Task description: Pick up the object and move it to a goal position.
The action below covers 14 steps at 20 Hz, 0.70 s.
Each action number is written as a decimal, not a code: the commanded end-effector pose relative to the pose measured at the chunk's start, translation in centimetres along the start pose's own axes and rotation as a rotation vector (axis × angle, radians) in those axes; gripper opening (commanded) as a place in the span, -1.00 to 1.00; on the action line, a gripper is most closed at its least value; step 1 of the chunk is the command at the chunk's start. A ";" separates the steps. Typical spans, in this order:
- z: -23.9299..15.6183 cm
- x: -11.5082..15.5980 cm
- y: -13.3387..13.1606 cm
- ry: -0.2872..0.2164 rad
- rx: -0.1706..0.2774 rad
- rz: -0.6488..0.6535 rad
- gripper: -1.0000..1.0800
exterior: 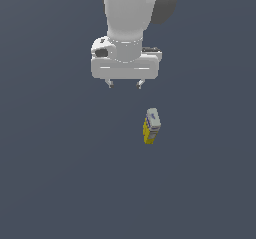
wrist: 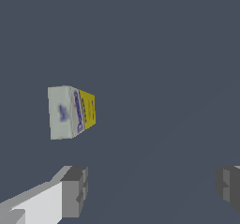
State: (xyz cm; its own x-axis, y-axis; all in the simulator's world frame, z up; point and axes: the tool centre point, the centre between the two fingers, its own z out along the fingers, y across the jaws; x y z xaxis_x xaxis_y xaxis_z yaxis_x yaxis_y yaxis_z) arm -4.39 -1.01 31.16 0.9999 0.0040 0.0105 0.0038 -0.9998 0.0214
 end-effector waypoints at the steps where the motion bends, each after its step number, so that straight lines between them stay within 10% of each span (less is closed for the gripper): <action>1: 1.4 0.7 -1.5 -0.002 0.001 -0.012 0.92; 14: 9.7 3.1 -10.4 -0.008 0.019 -0.078 0.92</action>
State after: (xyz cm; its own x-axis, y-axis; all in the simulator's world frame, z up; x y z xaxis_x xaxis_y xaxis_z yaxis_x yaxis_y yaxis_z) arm -1.39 8.49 21.93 0.9970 0.0777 0.0002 0.0777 -0.9970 0.0054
